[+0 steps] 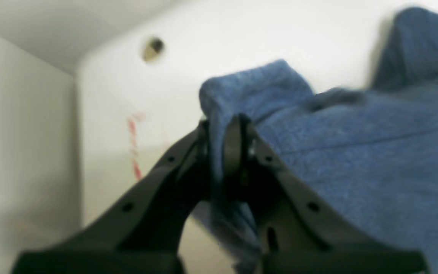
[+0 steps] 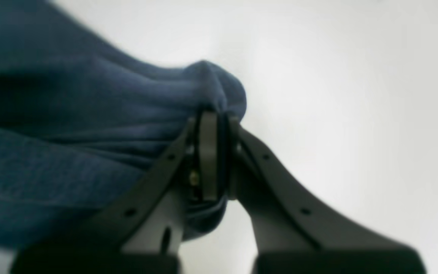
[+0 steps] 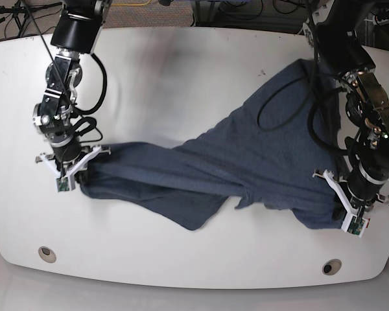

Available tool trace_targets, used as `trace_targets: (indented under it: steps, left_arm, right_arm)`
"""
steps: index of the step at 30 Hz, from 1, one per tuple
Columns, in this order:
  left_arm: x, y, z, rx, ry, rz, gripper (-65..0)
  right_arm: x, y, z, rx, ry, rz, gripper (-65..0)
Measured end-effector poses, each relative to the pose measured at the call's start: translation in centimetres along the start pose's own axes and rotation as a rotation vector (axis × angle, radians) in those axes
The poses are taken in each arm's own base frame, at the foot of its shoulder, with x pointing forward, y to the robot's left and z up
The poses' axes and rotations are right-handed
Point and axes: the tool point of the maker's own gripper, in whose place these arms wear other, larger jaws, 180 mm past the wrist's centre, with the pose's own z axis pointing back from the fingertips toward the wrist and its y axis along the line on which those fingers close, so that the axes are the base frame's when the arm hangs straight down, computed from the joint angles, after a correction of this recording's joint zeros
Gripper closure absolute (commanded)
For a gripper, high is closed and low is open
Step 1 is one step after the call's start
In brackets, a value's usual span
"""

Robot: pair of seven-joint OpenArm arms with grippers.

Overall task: Fold the T-shirt properly
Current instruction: 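Lift the T-shirt with both grippers and pull it toward the robot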

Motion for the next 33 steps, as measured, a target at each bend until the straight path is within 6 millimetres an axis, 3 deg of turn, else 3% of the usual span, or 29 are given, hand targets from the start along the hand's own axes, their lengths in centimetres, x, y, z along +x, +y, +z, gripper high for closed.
trace_targets:
  steps: [14,19,26,33]
  left_arm:
    - [9.9,4.5,2.3,0.103,-0.213,-0.008,0.0]
    - [13.6,6.1,3.9,0.144,-0.304,-0.013,0.0]
    - [18.6,8.8,7.0,0.218,-0.422,0.032,0.0]
    - [23.8,11.3,11.5,0.282,-0.577,0.058,0.0]
  right_arm:
    - [12.2,-3.6,-0.3,-0.060,-0.201,0.046,-3.5]
    - [18.2,-5.0,0.6,-0.084,-0.285,0.092,-3.5]
    - [25.9,-4.9,1.4,-0.071,-0.347,0.224,-3.5]
    - [33.6,-5.5,4.5,-0.117,-0.475,0.305,-3.5]
